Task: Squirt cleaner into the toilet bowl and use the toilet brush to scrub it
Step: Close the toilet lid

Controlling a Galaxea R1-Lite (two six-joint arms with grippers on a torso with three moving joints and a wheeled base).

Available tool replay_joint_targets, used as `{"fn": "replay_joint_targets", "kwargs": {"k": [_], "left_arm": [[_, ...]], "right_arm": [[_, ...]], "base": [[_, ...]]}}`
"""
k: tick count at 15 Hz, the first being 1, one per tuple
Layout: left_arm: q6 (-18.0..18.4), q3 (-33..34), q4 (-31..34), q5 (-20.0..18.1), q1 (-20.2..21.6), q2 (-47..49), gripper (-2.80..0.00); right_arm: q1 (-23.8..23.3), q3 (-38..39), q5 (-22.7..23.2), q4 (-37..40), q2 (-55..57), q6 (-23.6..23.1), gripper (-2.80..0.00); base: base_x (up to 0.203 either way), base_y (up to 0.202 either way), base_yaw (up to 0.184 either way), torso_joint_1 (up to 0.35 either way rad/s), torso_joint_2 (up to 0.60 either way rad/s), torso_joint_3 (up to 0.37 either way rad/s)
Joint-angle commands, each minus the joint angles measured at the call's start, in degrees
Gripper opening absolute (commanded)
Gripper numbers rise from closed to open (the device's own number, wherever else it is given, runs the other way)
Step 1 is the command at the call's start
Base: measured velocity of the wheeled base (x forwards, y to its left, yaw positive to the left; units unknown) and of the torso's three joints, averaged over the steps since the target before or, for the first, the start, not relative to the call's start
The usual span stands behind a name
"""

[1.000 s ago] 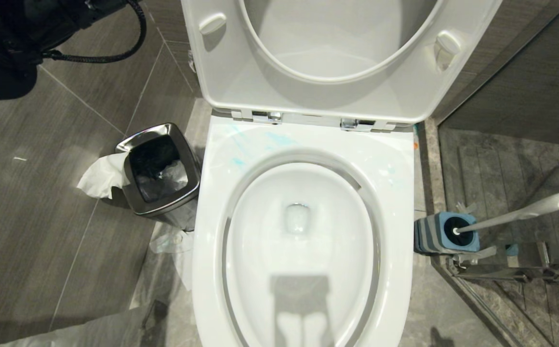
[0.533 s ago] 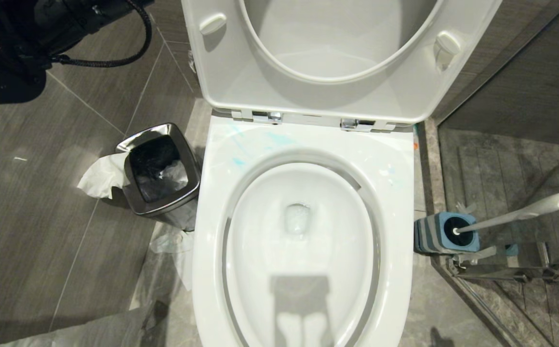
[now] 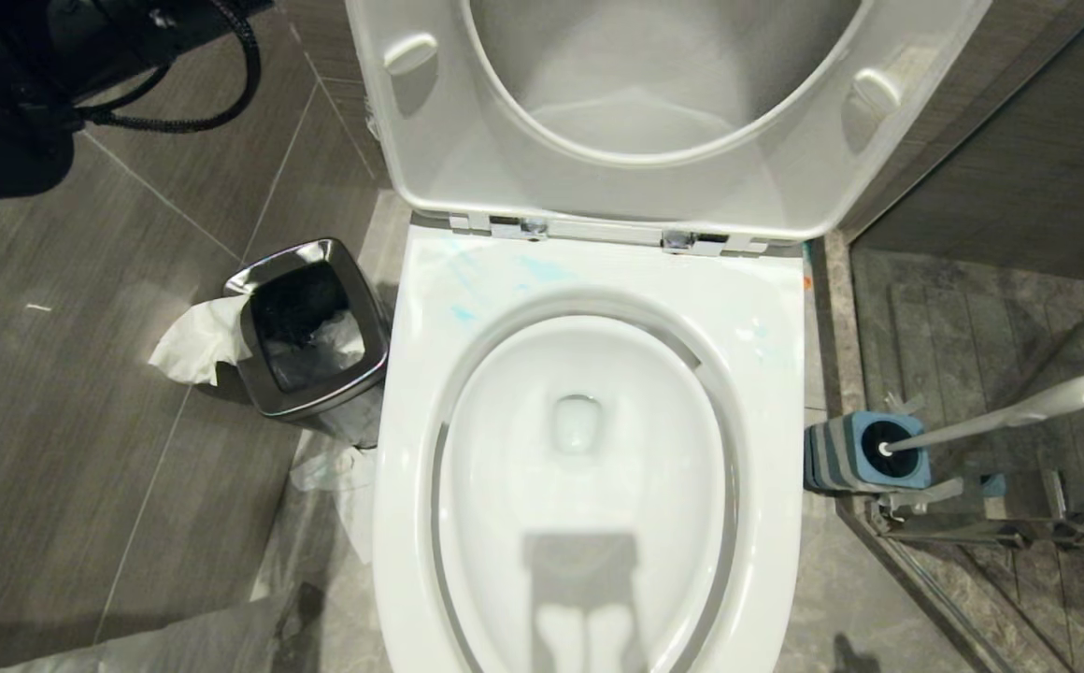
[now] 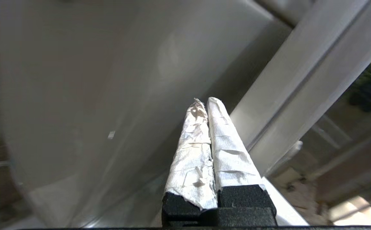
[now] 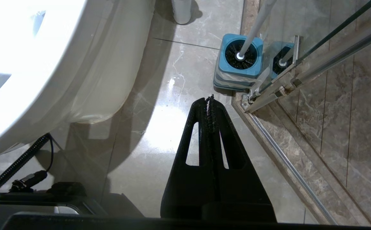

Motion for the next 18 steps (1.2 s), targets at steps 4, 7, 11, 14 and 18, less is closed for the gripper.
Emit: {"fn": "replay_joint_targets", "kwargs": {"k": [4, 7, 11, 14, 18], "left_arm": [[-3.6, 2.8, -0.2, -6.9, 0.1, -3.2, -2.80], [-5.9, 5.4, -0.2, -11.6, 0.9, -5.0, -2.80], [-8.5, 11.6, -0.2, -15.9, 2.0, -9.7, -2.80], [-11.9, 17.4, -0.2, -21.4, 4.3, -14.6, -2.80], [-16.5, 25.1, -0.2, -25.2, 5.6, -21.3, -2.80]], "right_arm": [[0.0, 0.0, 0.0, 0.0, 0.0, 0.0, -2.80], [0.0, 0.0, 0.0, 0.0, 0.0, 0.0, -2.80], [0.0, 0.0, 0.0, 0.0, 0.0, 0.0, -2.80], [0.0, 0.0, 0.0, 0.0, 0.0, 0.0, -2.80], [0.0, 0.0, 0.0, 0.0, 0.0, 0.0, -2.80]], "base": [[0.000, 0.000, 0.000, 0.000, 0.00, 0.000], [0.000, 0.000, 0.000, 0.000, 0.00, 0.000], [0.000, 0.000, 0.000, 0.000, 0.00, 0.000], [0.000, 0.000, 0.000, 0.000, 0.00, 0.000], [0.000, 0.000, 0.000, 0.000, 0.00, 0.000]]}}
